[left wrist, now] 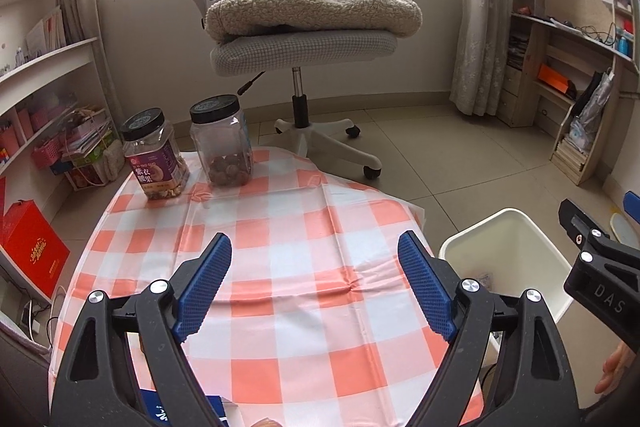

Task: Collect trash

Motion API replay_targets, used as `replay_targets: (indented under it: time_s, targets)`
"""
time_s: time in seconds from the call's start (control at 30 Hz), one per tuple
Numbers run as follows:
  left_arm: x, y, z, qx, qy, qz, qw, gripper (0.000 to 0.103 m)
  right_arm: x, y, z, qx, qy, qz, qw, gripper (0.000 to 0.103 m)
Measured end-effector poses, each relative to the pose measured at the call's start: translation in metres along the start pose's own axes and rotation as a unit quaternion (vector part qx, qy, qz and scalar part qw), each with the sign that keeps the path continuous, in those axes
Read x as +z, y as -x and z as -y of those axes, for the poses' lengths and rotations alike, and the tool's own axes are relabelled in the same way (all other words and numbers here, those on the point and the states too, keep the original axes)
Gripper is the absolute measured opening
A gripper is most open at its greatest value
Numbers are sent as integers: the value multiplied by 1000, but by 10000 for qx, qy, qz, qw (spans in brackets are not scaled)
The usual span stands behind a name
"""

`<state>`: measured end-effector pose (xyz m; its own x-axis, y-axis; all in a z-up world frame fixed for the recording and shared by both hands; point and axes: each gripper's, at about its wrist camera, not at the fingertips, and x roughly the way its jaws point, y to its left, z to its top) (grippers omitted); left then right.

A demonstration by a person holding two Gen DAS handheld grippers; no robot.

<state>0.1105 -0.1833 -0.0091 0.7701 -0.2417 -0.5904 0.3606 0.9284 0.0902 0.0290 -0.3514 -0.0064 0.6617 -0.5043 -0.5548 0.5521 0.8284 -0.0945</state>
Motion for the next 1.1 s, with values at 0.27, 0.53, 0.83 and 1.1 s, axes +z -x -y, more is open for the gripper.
replay_targets:
  time_s: [0.27, 0.53, 0.83, 1.1]
  targets:
    - [-6, -2, -39, 188, 167, -248, 9994, 83, 1, 1, -48, 276, 296, -41, 9992, 96]
    - [-13, -7, -78, 470, 320, -510, 9971, 83, 3, 0, -90, 645, 458, -134, 9968, 96]
    - [-36, -17, -138, 946, 453, -1088, 9885, 83, -2, -1, -154, 1186, 837, -366, 9887, 96]
    - [-76, -47, -216, 1284, 481, -2312, 9632, 83, -17, -10, -212, 1559, 1349, -772, 9755, 96]
